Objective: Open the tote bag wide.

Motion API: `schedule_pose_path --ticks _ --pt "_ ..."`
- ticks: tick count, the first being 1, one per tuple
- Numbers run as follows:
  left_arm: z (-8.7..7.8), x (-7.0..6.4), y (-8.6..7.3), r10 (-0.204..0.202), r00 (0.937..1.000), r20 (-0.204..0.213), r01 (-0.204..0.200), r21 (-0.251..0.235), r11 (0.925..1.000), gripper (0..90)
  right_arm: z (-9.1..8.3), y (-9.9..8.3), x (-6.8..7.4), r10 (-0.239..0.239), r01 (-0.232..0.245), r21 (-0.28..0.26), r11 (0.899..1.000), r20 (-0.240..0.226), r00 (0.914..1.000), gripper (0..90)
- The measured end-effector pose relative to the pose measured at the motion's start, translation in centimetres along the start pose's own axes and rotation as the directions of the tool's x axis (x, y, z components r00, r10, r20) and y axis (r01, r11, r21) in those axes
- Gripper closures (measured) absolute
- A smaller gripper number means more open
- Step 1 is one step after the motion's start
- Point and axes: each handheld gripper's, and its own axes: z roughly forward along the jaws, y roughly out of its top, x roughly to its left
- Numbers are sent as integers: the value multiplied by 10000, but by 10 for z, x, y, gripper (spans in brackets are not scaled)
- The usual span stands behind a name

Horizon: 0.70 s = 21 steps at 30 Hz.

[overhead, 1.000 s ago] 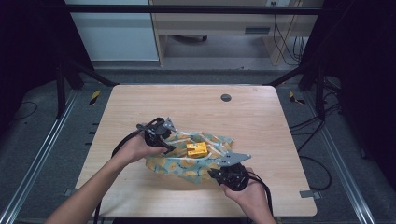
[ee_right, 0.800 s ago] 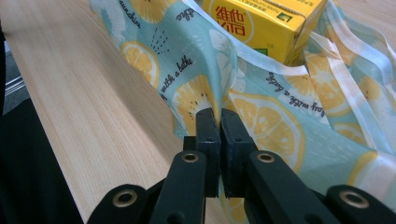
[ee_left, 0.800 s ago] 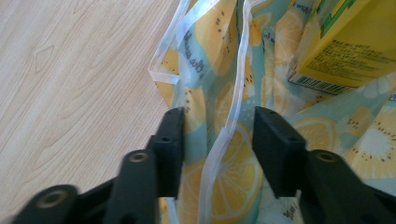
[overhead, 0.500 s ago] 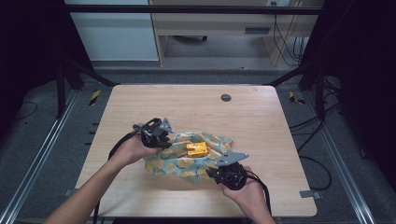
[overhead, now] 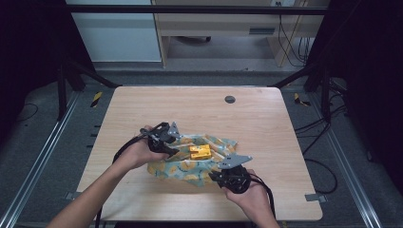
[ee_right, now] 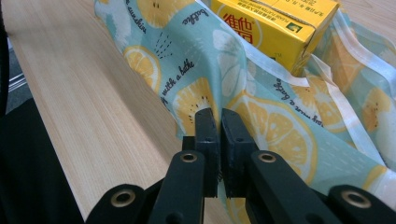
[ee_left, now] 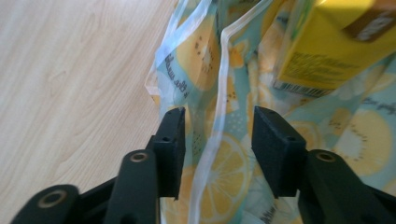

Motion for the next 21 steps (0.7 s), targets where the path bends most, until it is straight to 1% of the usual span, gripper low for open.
schedule_pose_path --ticks 2,3,5,6,7,8,9,10,13,16,18,19,20,21 --pt "6 2 -1 -57 9997 247 55 102 9999 514 0 -1 0 14 -14 -17 10000 -30 10000 865" --pt "9 2 -2 -122 9991 418 119 74 9999 509 -1 -1 0 -22 22 25 10000 -43 10000 865" --pt "11 2 -3 -154 9987 488 148 119 9998 513 -1 -1 0 -36 36 21 10000 -44 10000 865" --pt "13 3 -3 -110 9989 451 99 259 9996 513 -1 -1 -1 -36 36 6 10000 -50 10000 865" --pt "15 3 -3 -89 9970 764 63 329 9994 598 0 -2 -1 4 -4 5 10000 -55 10000 865" --pt "15 3 -3 -80 9963 860 55 297 9995 623 0 -2 -1 4 -4 7 10000 -59 10000 864" --pt "15 2 -3 -21 9958 912 -5 287 9996 664 0 -2 -1 -7 7 40 10000 -52 10000 864" --pt "15 2 -2 36 9955 950 -68 335 9994 728 0 -2 0 12 -12 51 10000 -30 10000 864" --pt "14 2 -1 108 9949 1005 -145 359 9992 825 1 -2 0 12 -12 19 10000 -55 10000 863" --pt "10 2 1 79 9966 825 -98 219 9997 876 0 -2 -1 -24 24 40 10000 -63 10000 863" --pt "3 4 2 -46 9980 633 55 -130 9999 888 0 -2 -1 4 -4 -21 10000 -61 10000 862" --pt "-2 4 3 -162 9985 530 182 -368 9992 891 -1 -1 -1 -26 26 23 10000 -32 10000 862" --pt "-4 5 3 -193 9987 479 218 -523 9984 894 -1 -1 -1 27 -27 -13 10000 -20 10000 861" --pt "-10 5 3 -321 9990 302 343 -762 9965 895 -1 -1 -1 31 -31 -21 10000 -8 10000 861"
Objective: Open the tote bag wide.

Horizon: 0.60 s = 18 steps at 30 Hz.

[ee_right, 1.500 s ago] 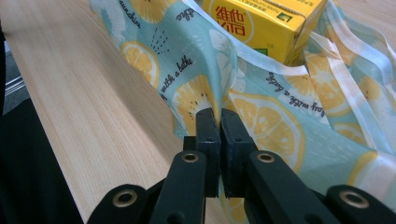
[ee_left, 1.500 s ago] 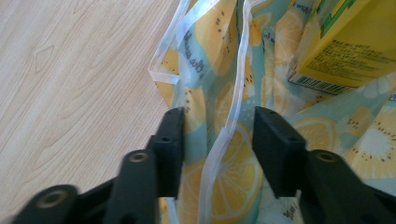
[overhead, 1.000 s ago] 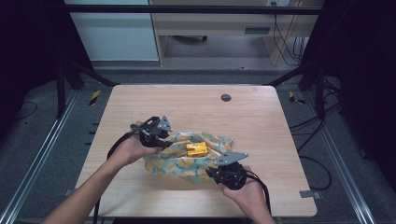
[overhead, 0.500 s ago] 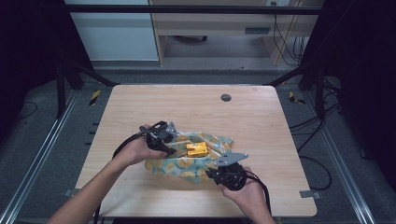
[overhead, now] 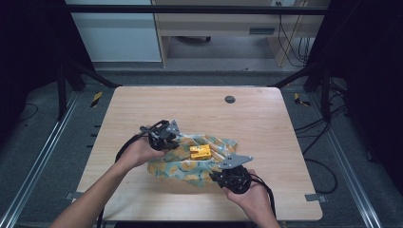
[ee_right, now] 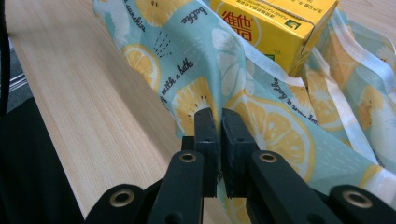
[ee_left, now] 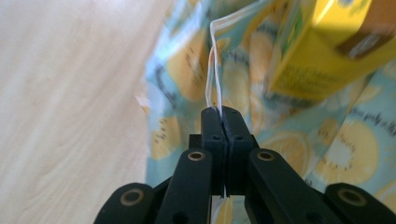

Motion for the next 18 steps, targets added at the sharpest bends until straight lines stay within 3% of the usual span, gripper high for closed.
schedule_pose_path --ticks 7,13,18 --pt "-30 -3 6 -354 9987 -366 308 -1180 9925 899 1 -1 0 21 -21 -32 10000 21 10000 857" --pt "-48 -11 12 -181 9988 -457 113 -1438 9895 900 2 -1 0 53 -52 -69 10000 106 9999 845" --pt "-66 -14 17 -216 9985 -494 116 -1950 9807 900 3 -1 0 79 -78 -52 10000 207 9998 828"
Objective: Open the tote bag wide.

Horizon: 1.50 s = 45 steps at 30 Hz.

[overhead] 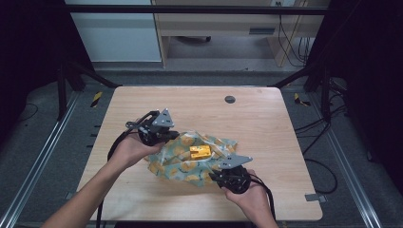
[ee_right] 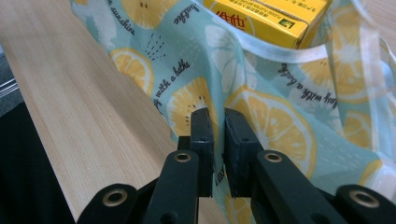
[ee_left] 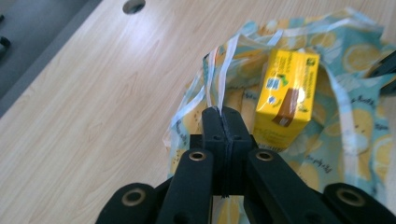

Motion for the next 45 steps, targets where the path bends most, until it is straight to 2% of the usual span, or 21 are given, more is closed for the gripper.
schedule_pose_path --ticks 5,10,15,20,25,30,36,40,44,45 --pt "-13 -5 1 -53 9998 193 61 -402 9992 900 1 -1 0 18 -18 7 10000 112 9999 782" --pt "-28 -16 -2 -16 9992 404 46 -731 9973 900 -7 1 0 54 -49 -166 9999 323 9995 707" --pt "-45 -27 -8 -23 9983 579 85 -1069 9942 900 -22 3 3 116 -95 -402 9991 536 9985 643" --pt "-56 -39 -25 -123 9953 959 236 -1176 9928 900 -42 6 7 159 -101 -825 9965 696 9974 630" --pt "-50 -49 -49 -325 9911 1289 460 -1030 9936 900 -58 7 2 204 -97 -1058 9943 1001 9948 629" --pt "-35 -57 -74 -520 9855 1616 634 -666 9958 900 -57 7 -14 365 -251 -861 9960 1343 9903 624" --pt "-23 -71 -94 -337 9840 1747 389 -260 9989 900 -45 11 -33 682 -559 -770 9955 1670 9836 611" --pt "-16 -77 -103 -520 9814 1848 573 -230 9981 899 -33 15 -38 732 -649 -555 9963 1629 9839 568" --pt "-7 -81 -111 -576 9817 1817 611 -134 9980 899 -18 16 -45 966 -914 -387 9951 1678 9811 527" --pt "-6 -81 -113 -499 9822 1809 512 -26 9987 899 -14 17 -46 937 -889 -348 9954 1747 9802 519"
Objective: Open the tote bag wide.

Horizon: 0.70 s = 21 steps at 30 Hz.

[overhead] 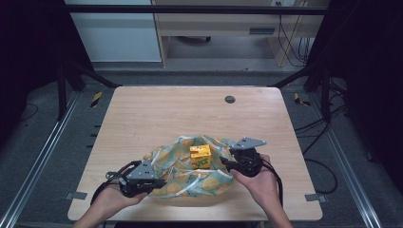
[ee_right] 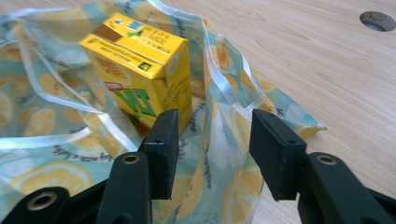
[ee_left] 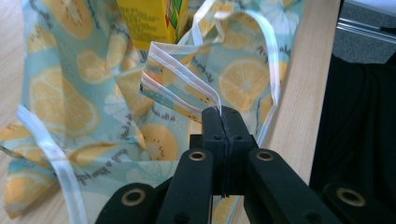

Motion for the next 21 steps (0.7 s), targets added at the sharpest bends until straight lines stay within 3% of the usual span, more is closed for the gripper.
schedule_pose_path --ticks 5,11,14,21 --pt "8 1 -8 -222 9998 8 222 90 9997 899 13 2 0 -174 165 470 9988 173 9997 512" --pt "13 -2 -9 105 9999 -5 -105 684 9976 899 25 3 -1 -430 401 1112 9930 243 9988 552" --pt "17 -4 -9 189 9998 -45 -185 779 9968 898 33 2 -4 -366 345 1492 9882 113 9993 667" --pt "23 -4 -10 303 9994 -147 -287 1010 9945 899 40 7 -12 -438 406 1501 9878 180 9989 851"
